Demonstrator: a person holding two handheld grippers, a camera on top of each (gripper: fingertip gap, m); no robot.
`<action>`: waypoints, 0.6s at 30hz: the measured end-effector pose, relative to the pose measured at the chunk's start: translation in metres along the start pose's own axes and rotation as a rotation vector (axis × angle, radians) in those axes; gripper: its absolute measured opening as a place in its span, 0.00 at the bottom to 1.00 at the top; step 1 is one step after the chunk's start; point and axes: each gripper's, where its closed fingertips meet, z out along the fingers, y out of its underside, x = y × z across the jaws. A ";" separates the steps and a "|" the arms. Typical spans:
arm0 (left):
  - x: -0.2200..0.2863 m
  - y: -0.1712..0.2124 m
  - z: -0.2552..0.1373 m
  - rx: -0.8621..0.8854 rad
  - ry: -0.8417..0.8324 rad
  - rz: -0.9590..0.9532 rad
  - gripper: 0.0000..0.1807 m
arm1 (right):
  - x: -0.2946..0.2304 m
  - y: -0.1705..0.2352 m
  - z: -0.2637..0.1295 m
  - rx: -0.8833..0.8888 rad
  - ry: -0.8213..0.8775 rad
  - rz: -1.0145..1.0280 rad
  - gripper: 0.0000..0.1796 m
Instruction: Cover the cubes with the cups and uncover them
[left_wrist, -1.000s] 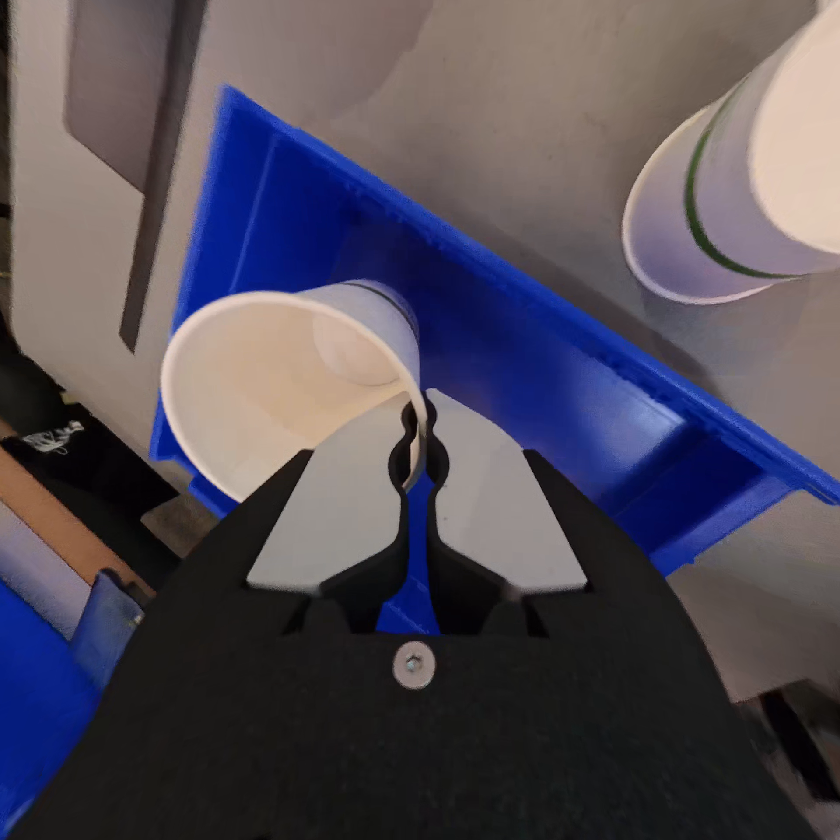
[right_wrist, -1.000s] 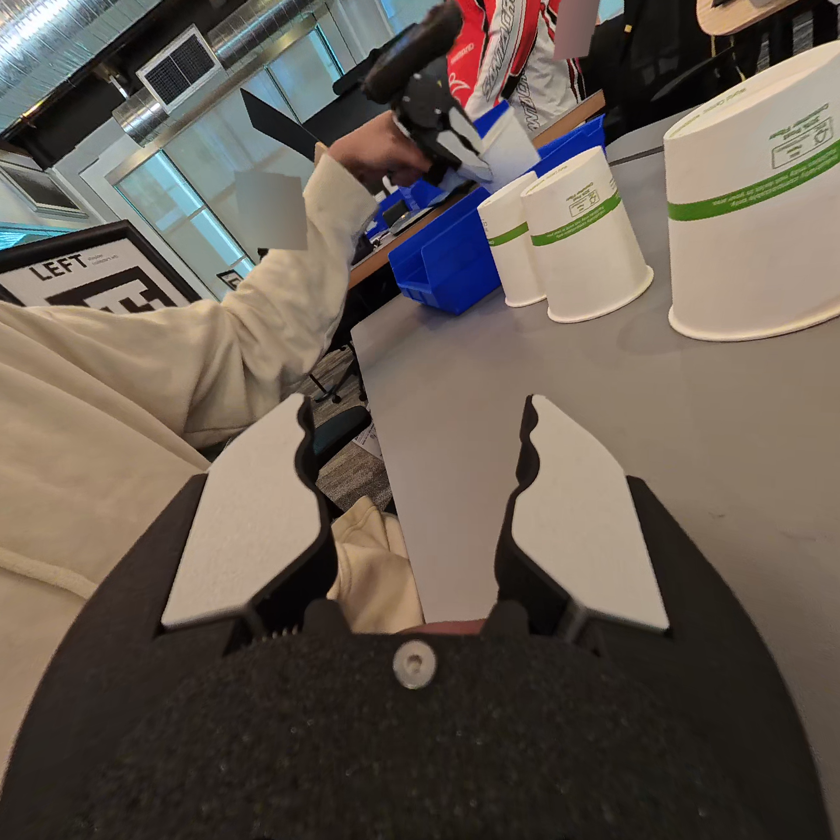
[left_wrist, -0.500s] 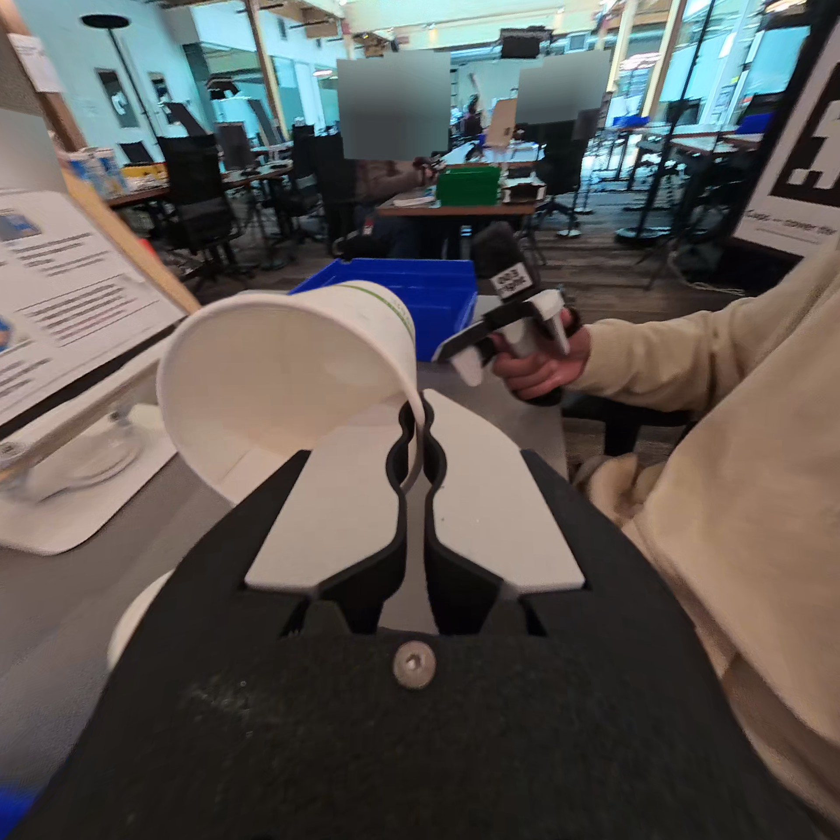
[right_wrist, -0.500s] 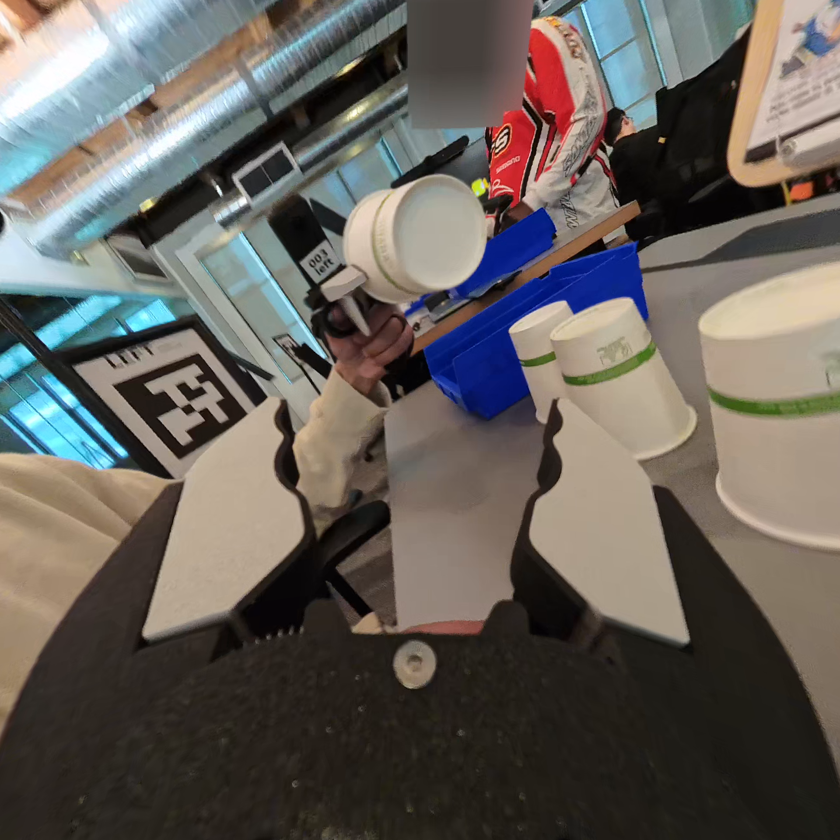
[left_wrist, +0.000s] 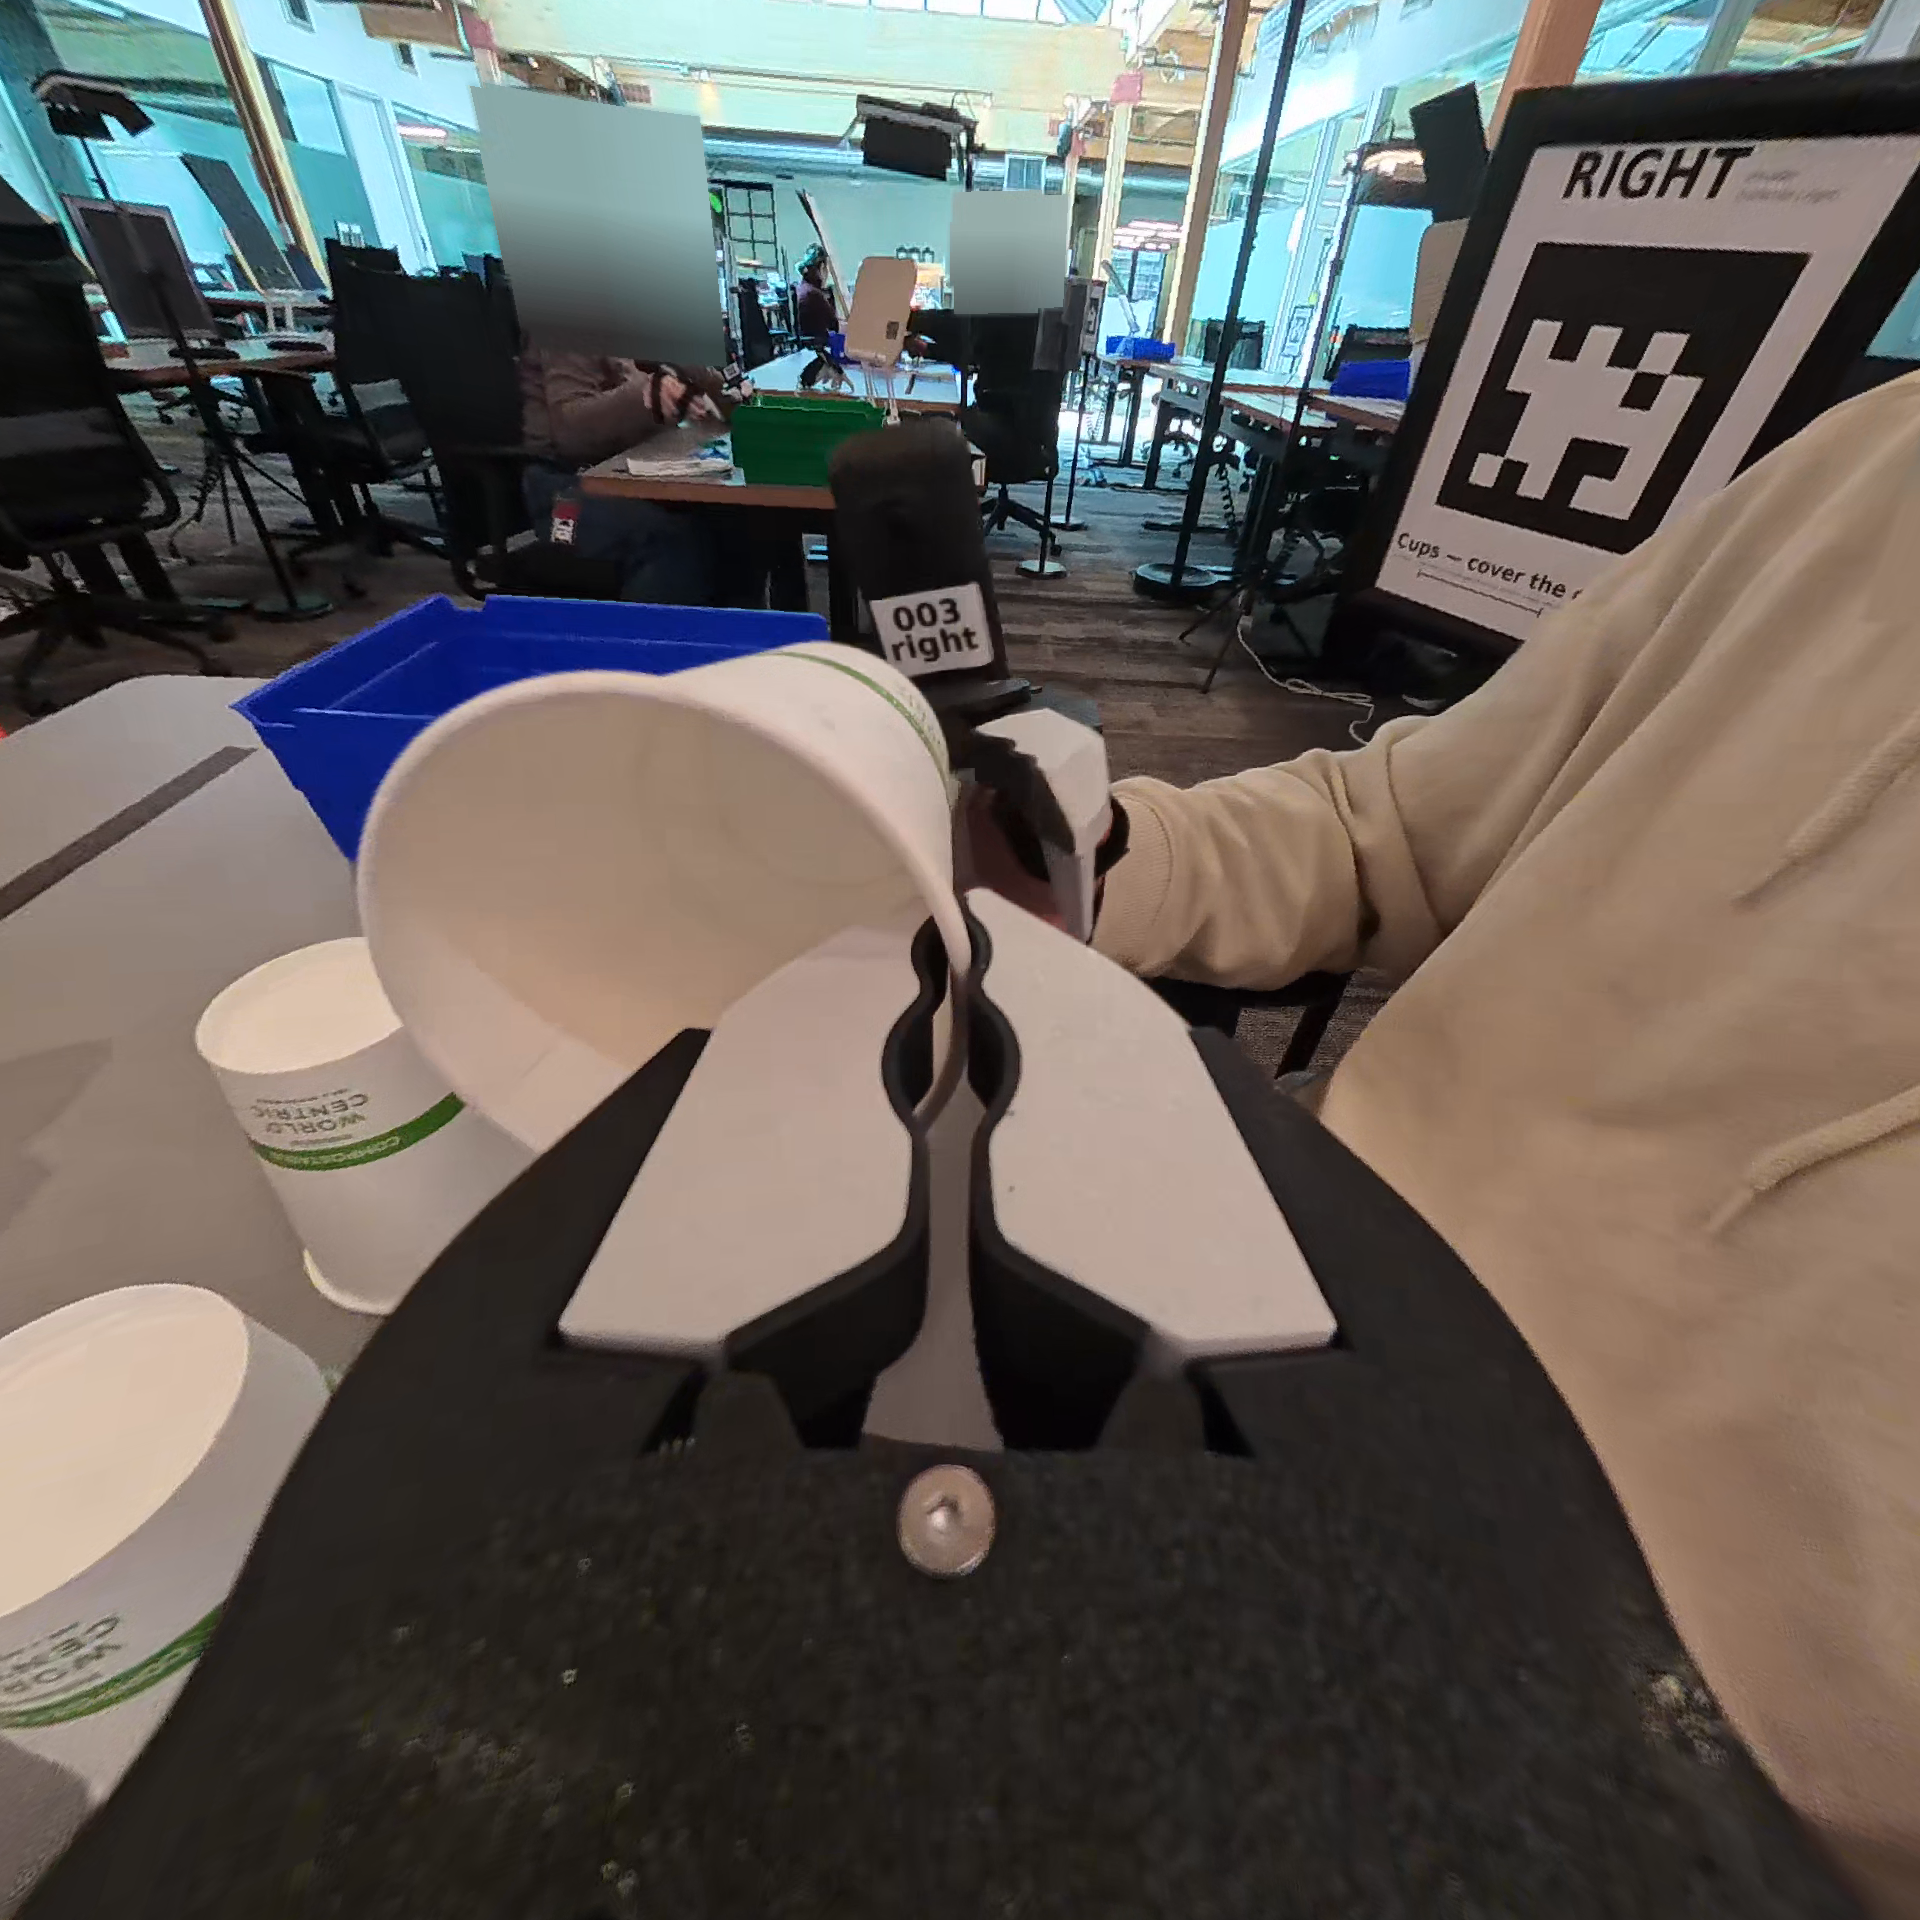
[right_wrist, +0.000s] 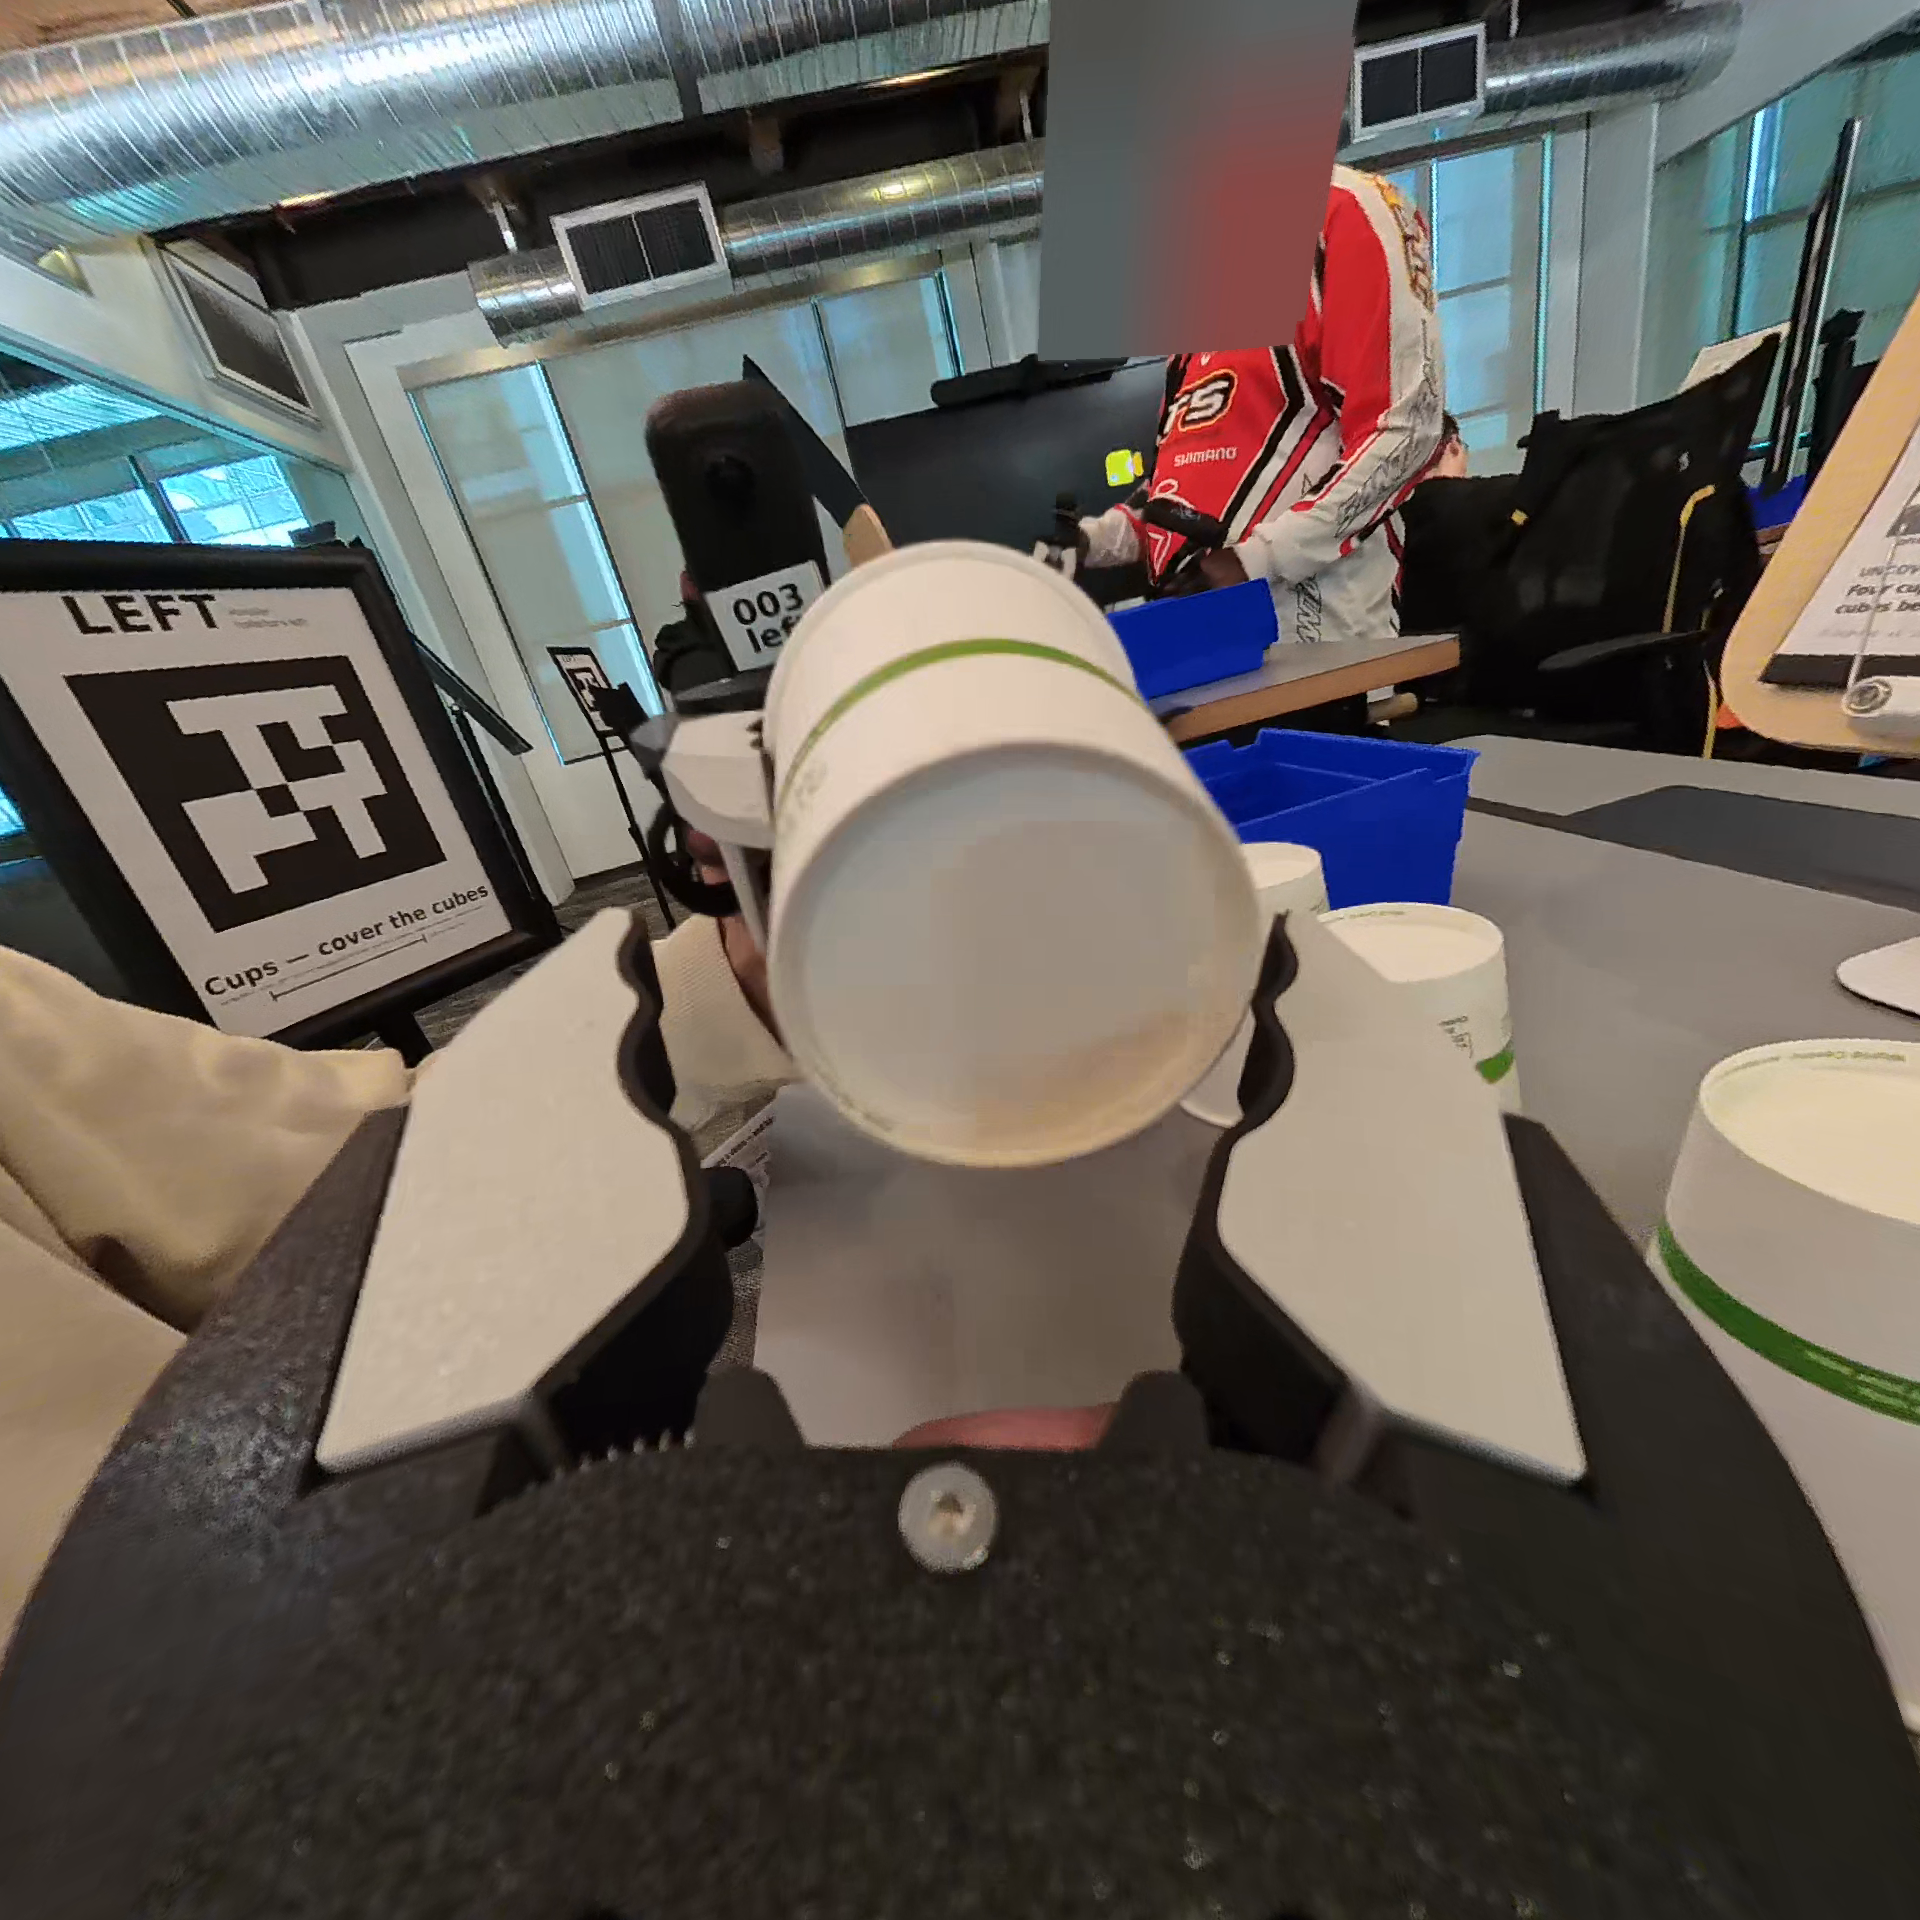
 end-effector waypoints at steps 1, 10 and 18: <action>0.002 0.002 0.003 -0.004 0.016 -0.008 0.00 | 0.001 -0.001 -0.001 0.009 0.013 -0.015 0.58; -0.010 0.014 0.010 -0.039 -0.117 -0.075 0.31 | 0.021 0.011 -0.026 -0.071 0.120 -0.032 0.48; -0.058 0.078 -0.071 -0.193 -1.006 -0.003 0.35 | 0.084 -0.047 -0.111 -0.378 0.482 -0.112 0.48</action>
